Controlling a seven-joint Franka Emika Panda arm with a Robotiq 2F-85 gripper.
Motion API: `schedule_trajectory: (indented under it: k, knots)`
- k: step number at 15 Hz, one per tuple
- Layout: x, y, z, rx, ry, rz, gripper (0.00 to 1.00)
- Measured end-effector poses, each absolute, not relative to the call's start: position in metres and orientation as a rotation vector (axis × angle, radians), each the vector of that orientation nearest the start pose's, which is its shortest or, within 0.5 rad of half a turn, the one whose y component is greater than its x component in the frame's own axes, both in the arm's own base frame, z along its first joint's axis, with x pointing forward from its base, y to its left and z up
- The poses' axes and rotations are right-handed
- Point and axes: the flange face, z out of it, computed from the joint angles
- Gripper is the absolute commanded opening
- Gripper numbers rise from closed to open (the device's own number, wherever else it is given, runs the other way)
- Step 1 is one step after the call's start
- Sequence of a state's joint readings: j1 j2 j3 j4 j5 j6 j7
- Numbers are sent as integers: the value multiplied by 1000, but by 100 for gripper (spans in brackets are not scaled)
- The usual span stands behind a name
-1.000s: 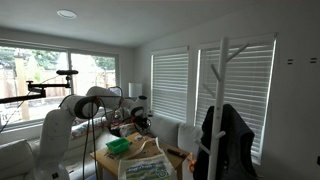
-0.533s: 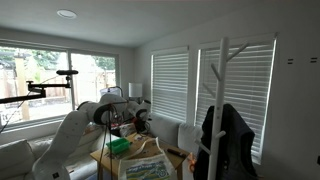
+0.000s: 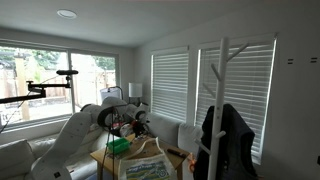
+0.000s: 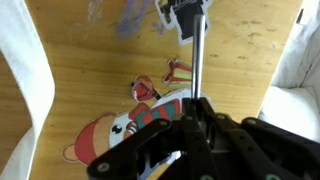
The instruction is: Place the spoon on the front left corner of the table
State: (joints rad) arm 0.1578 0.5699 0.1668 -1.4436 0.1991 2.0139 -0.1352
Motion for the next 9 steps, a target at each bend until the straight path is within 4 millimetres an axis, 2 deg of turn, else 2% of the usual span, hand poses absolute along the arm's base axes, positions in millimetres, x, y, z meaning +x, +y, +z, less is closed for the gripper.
schedule_trajectory:
  k: [2, 4, 5, 7, 8, 9]
  knots:
    - [675, 222, 365, -2845, -509, 30, 55]
    - [674, 223, 375, -2870, -501, 6, 69]
    - [674, 221, 388, -2884, -496, -23, 76]
    - [669, 218, 427, -2876, -533, -141, 90]
    - [663, 217, 449, -2860, -592, -207, 71]
    - [654, 214, 470, -2842, -657, -260, 79]
